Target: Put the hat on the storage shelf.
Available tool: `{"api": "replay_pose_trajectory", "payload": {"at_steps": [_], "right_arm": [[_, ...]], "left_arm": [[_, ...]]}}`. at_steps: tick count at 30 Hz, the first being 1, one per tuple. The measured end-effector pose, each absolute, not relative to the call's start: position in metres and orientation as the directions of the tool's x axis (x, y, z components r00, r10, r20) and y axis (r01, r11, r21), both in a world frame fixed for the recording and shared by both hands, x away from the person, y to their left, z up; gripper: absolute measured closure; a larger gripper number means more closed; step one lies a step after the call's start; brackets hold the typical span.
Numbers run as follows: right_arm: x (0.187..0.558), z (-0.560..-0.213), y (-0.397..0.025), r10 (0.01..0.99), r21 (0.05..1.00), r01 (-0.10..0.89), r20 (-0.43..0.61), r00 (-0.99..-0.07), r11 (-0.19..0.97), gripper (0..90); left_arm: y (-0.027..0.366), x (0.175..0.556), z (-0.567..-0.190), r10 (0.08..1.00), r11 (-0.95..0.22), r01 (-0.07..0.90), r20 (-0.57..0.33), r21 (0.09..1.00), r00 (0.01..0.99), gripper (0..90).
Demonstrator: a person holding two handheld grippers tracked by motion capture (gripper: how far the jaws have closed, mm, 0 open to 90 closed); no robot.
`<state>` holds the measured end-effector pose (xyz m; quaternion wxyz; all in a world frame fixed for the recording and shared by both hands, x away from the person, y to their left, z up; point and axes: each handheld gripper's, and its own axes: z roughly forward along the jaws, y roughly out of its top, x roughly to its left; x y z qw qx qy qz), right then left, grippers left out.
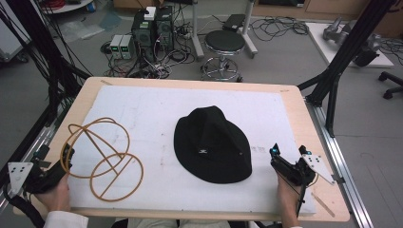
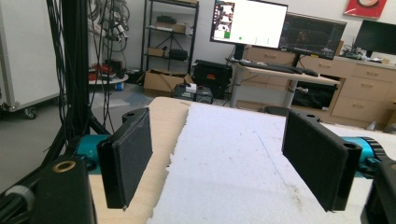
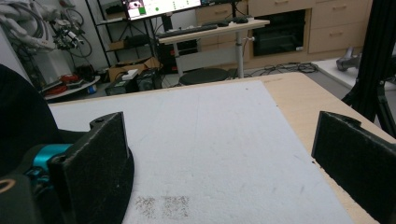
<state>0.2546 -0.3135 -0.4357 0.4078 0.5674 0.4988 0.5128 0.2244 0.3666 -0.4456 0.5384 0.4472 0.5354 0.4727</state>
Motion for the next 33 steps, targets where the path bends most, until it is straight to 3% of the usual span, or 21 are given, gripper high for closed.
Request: {"api": "replay_pose_trajectory", "payload": {"at_steps": [10,15,33], "right_arm": [[0.255,-0.436,-0.314,0.981,0.970,0.161,0.191,-0.037,-0.182,2.8],[0.260,-0.435,-0.315,0.969,0.957,0.202,0.228,-0.092,-0.206,2.8],[0.262,-0.395,-0.306,0.950,0.977,0.126,0.196,-0.244,-0.170,2.8]], "left_arm": [[0.366,0.225,-0.446,0.988,0.150,-0.027,-0.151,0.988,-0.020,24.6],[0.366,0.225,-0.446,0.989,0.147,-0.027,-0.147,0.989,-0.018,24.7],[0.364,0.225,-0.445,0.991,0.133,-0.027,-0.134,0.991,-0.020,24.7]]}}
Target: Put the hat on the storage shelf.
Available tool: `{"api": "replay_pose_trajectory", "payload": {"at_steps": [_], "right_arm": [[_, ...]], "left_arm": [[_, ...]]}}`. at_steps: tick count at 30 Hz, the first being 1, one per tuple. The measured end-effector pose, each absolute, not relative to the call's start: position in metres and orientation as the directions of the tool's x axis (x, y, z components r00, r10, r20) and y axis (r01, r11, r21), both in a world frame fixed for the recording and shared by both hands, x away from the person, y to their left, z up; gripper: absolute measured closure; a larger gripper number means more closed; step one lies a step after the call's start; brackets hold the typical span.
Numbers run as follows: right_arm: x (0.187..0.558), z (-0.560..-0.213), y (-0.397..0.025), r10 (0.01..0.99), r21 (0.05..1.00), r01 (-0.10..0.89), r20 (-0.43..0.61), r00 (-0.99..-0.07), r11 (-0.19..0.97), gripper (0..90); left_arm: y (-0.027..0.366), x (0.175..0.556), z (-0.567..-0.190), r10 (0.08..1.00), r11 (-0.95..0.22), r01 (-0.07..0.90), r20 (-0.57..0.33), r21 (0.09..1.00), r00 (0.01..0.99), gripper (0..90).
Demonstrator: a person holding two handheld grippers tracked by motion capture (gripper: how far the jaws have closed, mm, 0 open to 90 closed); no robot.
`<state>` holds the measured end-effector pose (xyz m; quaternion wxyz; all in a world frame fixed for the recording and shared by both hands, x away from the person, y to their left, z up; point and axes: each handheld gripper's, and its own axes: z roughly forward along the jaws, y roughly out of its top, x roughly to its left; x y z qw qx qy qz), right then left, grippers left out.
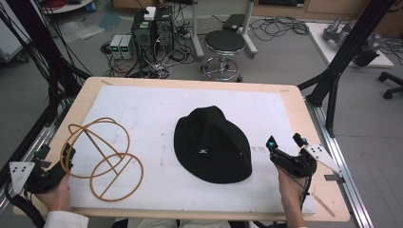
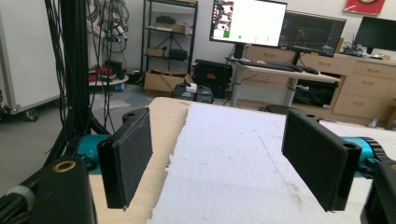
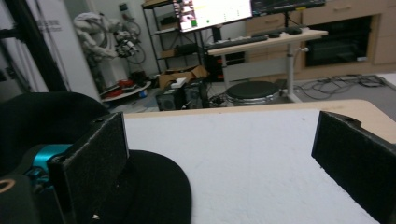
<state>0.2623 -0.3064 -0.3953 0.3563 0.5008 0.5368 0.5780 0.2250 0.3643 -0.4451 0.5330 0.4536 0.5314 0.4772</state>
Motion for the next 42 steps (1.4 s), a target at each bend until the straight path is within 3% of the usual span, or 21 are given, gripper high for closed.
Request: {"api": "replay_pose_trajectory", "payload": {"at_steps": [12,22,42], "right_arm": [[0.272,-0.378,-0.278,0.897,0.986,0.154,0.118,-0.426,-0.056,2.7],[0.280,-0.374,-0.262,0.854,0.983,0.182,0.122,-0.506,-0.032,2.8],[0.291,-0.385,-0.223,0.774,0.958,0.257,0.068,-0.630,0.125,2.8]], "left_arm": [[0.363,0.225,-0.445,0.992,0.127,-0.026,-0.128,0.991,-0.016,24.7],[0.364,0.225,-0.445,0.991,0.129,-0.028,-0.130,0.991,-0.016,24.7],[0.363,0.225,-0.444,0.991,0.132,-0.031,-0.132,0.991,-0.008,24.8]]}}
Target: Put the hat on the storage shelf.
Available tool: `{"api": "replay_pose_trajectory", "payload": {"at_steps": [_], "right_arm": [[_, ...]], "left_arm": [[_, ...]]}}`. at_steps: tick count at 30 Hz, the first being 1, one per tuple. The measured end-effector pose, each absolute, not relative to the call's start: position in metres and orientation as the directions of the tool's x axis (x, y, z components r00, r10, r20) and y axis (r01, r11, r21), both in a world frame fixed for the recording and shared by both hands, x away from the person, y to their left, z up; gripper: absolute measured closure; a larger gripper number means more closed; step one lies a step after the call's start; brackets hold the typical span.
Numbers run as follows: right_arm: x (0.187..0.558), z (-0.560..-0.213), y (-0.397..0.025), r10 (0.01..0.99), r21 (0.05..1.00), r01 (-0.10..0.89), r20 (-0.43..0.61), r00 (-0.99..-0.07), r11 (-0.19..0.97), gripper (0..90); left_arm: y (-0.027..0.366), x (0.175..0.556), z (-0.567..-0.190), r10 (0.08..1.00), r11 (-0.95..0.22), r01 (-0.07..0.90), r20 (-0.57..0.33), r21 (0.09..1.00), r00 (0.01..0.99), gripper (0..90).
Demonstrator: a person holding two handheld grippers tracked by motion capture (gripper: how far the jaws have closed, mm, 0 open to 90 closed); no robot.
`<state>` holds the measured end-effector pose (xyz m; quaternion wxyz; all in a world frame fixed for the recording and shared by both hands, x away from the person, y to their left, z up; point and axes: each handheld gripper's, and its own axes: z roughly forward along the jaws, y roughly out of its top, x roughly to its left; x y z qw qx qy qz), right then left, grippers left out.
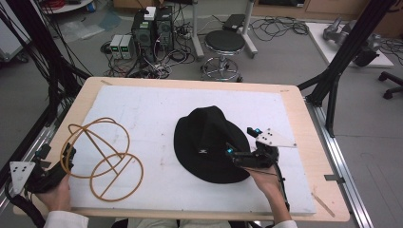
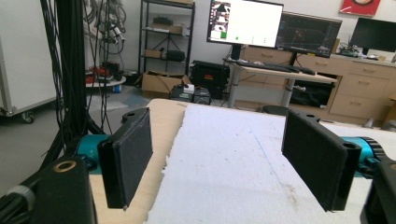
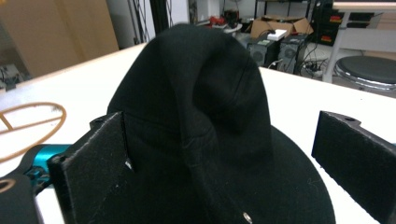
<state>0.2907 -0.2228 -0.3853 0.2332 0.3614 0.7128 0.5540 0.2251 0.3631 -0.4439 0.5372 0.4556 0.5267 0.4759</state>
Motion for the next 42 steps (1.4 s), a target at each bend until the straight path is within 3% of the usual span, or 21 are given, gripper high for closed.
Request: {"api": "replay_pose_trajectory", "payload": {"at_steps": [21,27,28,33,34,35,39,42], "right_arm": [[0.301,-0.411,-0.212,0.778,0.923,0.335,0.069,-0.624,0.187,3.2],[0.300,-0.411,-0.210,0.779,0.926,0.324,0.054,-0.624,0.195,7.3],[0.300,-0.411,-0.211,0.776,0.924,0.326,0.054,-0.628,0.199,14.9],[0.297,-0.411,-0.215,0.782,0.934,0.308,0.054,-0.620,0.180,34.1],[0.297,-0.411,-0.215,0.782,0.934,0.308,0.054,-0.620,0.180,34.1],[0.294,-0.409,-0.215,0.783,0.942,0.265,0.003,-0.622,0.207,47.3],[0.291,-0.406,-0.215,0.771,0.945,0.238,-0.023,-0.637,0.225,82.5],[0.291,-0.406,-0.215,0.768,0.941,0.245,-0.023,-0.640,0.232,87.6]], "left_arm": [[0.363,0.227,-0.445,0.991,0.137,-0.023,-0.137,0.990,0.004,25.0],[0.364,0.227,-0.445,0.990,0.142,-0.021,-0.142,0.990,0.002,25.1],[0.364,0.227,-0.445,0.990,0.142,-0.020,-0.142,0.990,0.001,25.0],[0.364,0.227,-0.445,0.990,0.141,-0.017,-0.141,0.990,-0.001,25.1],[0.364,0.227,-0.445,0.990,0.141,-0.017,-0.141,0.990,-0.001,25.1],[0.364,0.227,-0.445,0.990,0.141,-0.012,-0.141,0.990,-0.005,25.2],[0.365,0.227,-0.445,0.990,0.142,-0.014,-0.142,0.990,-0.006,25.2],[0.365,0.227,-0.445,0.990,0.143,-0.014,-0.143,0.990,-0.006,25.3]]}}
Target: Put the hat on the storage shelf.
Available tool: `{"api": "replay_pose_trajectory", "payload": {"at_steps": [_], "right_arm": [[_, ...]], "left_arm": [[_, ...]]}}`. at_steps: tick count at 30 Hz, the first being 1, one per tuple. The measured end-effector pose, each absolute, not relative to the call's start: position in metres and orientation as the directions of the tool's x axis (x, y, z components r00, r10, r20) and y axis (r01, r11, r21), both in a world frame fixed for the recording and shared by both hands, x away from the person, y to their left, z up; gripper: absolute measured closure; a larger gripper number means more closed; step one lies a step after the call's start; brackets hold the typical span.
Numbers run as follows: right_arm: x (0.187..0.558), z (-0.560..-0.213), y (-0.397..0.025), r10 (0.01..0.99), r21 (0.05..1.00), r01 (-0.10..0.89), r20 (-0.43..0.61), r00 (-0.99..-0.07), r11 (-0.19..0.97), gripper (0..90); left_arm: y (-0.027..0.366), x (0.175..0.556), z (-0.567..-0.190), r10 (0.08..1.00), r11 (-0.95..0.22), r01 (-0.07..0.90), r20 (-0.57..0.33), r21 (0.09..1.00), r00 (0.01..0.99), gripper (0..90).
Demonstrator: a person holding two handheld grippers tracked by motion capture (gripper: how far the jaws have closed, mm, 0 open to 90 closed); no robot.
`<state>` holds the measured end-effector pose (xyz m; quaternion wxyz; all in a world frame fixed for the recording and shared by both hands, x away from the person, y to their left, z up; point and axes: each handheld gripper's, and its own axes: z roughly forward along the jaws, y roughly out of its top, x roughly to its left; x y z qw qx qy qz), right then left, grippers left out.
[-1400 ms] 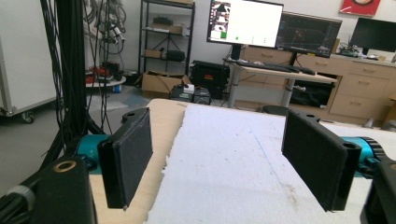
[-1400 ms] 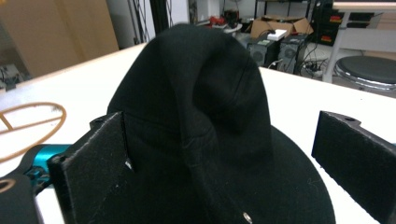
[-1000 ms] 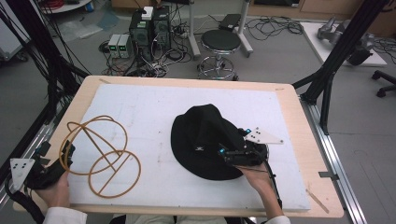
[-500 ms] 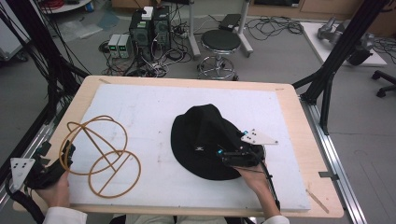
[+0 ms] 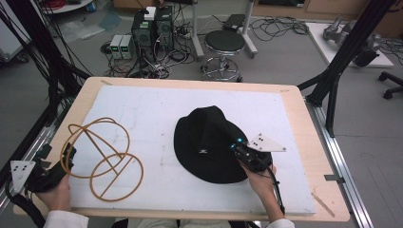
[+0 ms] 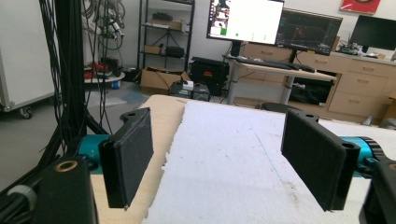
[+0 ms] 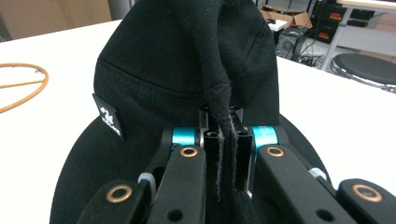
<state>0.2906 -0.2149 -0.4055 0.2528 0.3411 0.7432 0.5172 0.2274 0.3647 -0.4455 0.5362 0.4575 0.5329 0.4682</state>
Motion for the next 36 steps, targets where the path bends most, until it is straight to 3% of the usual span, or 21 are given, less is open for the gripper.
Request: {"api": "replay_pose_trajectory", "payload": {"at_steps": [16,36], "right_arm": [[0.2912,-0.4066,-0.2164,0.775,0.946,0.260,0.015,-0.631,0.193,87.9],[0.2861,-0.4028,-0.2183,0.811,0.969,0.200,-0.001,-0.585,0.145,88.0]], "left_arm": [[0.3647,0.2275,-0.4454,0.990,0.143,-0.015,-0.143,0.990,-0.004,25.6],[0.3646,0.2284,-0.4456,0.989,0.145,-0.015,-0.145,0.989,-0.002,25.6]]}}
